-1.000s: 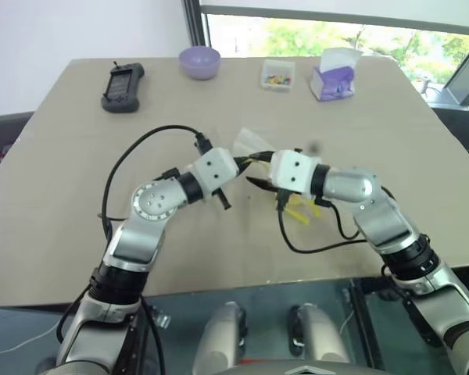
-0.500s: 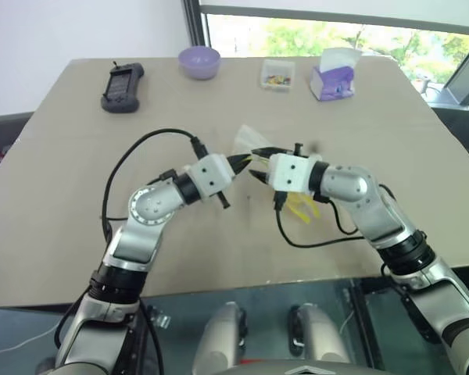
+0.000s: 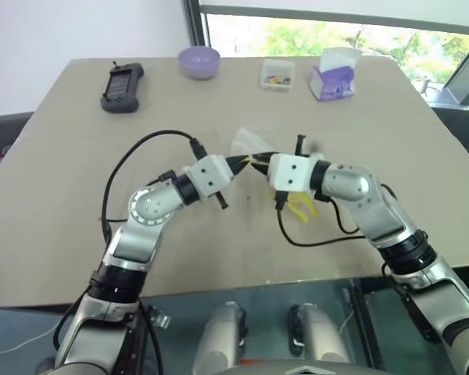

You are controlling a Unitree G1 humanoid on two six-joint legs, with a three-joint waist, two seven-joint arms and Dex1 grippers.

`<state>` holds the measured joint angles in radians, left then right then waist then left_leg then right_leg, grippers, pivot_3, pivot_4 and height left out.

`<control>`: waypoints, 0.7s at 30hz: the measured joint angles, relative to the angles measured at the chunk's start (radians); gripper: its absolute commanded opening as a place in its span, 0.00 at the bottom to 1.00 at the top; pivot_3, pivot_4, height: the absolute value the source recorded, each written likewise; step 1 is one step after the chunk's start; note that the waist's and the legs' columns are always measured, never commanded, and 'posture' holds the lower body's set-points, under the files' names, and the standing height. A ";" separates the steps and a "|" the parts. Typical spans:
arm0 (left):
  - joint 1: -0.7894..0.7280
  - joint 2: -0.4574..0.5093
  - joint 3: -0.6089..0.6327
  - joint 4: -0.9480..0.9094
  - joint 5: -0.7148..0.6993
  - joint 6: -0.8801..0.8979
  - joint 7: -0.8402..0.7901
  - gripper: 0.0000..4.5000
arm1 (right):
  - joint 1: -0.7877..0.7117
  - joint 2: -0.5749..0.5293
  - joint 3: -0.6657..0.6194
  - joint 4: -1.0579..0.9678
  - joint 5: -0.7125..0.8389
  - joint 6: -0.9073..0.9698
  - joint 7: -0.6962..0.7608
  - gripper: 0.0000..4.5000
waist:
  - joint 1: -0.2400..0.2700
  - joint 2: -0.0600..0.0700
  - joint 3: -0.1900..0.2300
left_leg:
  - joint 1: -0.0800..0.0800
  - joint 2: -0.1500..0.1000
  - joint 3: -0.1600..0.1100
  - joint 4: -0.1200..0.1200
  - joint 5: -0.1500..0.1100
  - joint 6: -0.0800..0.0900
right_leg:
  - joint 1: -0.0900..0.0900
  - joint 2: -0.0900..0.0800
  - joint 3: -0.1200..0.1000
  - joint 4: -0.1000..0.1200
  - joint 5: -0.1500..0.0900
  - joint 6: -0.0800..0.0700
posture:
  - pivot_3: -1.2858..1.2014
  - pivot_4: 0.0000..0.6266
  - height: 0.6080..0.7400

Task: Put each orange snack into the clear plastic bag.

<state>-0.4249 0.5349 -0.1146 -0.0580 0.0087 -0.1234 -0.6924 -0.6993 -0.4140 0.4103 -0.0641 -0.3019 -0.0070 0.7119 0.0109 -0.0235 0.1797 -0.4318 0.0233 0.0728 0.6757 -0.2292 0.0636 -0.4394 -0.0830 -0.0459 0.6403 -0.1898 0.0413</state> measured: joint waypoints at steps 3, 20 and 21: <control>0.000 0.000 0.000 0.000 0.000 0.002 0.000 0.00 | -0.001 0.000 0.000 0.000 -0.001 0.001 0.000 0.01 | 0.000 0.000 0.000 | 0.000 0.000 0.000 0.000 0.000 0.000 | 0.000 0.000 0.000 0.000 0.000 0.000 | 0.52 0.24 1.00; 0.002 0.000 0.000 0.000 -0.010 0.025 -0.002 0.00 | -0.003 0.015 -0.001 -0.005 0.014 0.023 0.017 0.42 | 0.000 0.000 0.000 | 0.000 0.000 0.000 0.000 0.000 0.000 | 0.000 0.000 0.000 0.000 0.000 0.000 | 0.52 0.24 1.00; 0.002 0.000 0.000 0.000 -0.010 0.025 -0.002 0.00 | -0.003 0.016 -0.001 -0.005 0.014 0.023 0.016 0.42 | 0.000 0.000 0.000 | 0.000 0.000 0.000 0.000 0.000 0.000 | 0.000 0.000 0.000 0.000 0.000 0.000 | 0.52 0.24 1.00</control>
<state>-0.4231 0.5347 -0.1148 -0.0581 -0.0013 -0.0988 -0.6940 -0.7024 -0.3984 0.4095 -0.0694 -0.2875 0.0161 0.7281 0.0107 -0.0235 0.1797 -0.4318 0.0234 0.0727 0.6757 -0.2293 0.0638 -0.4394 -0.0830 -0.0459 0.6403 -0.1899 0.0411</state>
